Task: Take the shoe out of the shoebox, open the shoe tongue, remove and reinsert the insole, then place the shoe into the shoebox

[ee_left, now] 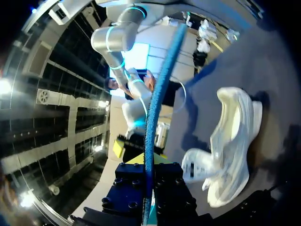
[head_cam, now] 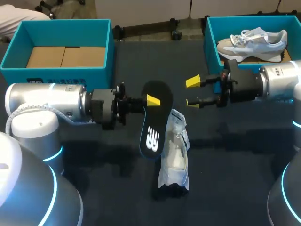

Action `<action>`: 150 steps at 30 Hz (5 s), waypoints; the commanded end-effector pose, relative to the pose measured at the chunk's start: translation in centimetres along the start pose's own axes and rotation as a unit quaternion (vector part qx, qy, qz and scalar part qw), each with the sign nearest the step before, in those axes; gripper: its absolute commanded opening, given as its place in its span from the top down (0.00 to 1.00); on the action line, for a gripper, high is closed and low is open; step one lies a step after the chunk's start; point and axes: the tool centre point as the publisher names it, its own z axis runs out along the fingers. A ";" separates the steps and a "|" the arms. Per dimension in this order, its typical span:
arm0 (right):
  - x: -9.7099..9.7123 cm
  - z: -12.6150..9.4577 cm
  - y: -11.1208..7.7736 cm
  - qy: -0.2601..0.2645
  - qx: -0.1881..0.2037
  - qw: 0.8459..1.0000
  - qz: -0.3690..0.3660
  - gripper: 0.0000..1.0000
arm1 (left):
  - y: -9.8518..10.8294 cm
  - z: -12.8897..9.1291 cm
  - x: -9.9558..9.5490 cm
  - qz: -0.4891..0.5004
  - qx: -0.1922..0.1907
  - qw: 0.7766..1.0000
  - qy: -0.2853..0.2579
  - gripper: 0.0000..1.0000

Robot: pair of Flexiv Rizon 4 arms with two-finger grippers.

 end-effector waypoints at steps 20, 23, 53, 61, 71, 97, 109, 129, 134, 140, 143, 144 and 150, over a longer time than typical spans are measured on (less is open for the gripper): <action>0.0 -0.6 -0.5 -0.149 0.211 0.939 -0.229 0.00 | -3.8 -0.5 0.7 -0.071 0.082 0.994 0.034 1.00; 0.2 -0.6 -0.5 -0.169 0.215 0.934 -0.232 0.00 | -3.8 -0.5 0.7 -0.071 0.082 0.994 0.034 1.00; -3.7 -4.4 -6.7 -0.300 0.282 0.818 -0.401 0.00 | -9.5 0.0 1.0 -0.333 0.046 0.934 -0.117 1.00; -5.5 -4.9 -9.4 -0.310 0.283 0.800 -0.429 0.00 | -11.0 1.3 0.6 -0.400 0.051 0.905 -0.133 1.00; -6.8 -4.3 -11.9 -0.319 0.317 0.779 -0.437 0.00 | -12.9 1.4 1.8 -0.442 0.023 0.889 -0.114 1.00; -7.5 -4.0 -13.1 -0.325 0.328 0.767 -0.445 0.00 | -13.1 1.1 2.1 -0.451 0.013 0.886 -0.107 1.00; -8.7 -3.8 -13.9 -0.331 0.346 0.754 -0.449 0.00 | -13.5 1.5 3.6 -0.494 0.035 0.863 -0.104 1.00; -12.2 -2.6 -15.1 -0.373 0.346 0.744 -0.434 0.00 | -13.6 2.3 5.2 -0.493 0.041 0.864 -0.094 1.00; -12.6 -2.2 -14.6 -0.378 0.365 0.732 -0.433 0.00 | -13.4 2.5 5.6 -0.503 0.047 0.857 -0.104 1.00; -13.1 -0.5 -13.3 -0.387 0.410 0.702 -0.436 0.00 | -12.9 2.5 6.4 -0.498 0.056 0.859 -0.109 1.00; -13.4 -0.2 -12.8 -0.385 0.417 0.698 -0.437 0.00 | -12.8 2.4 6.8 -0.486 0.056 0.865 -0.111 1.00; -13.5 -0.1 -12.6 -0.386 0.423 0.696 -0.433 0.00 | -12.7 2.4 7.0 -0.482 0.052 0.868 -0.110 1.00; -13.5 0.0 -12.4 -0.388 0.427 0.688 -0.441 0.00 | -12.4 2.4 7.2 -0.482 0.053 0.867 -0.118 1.00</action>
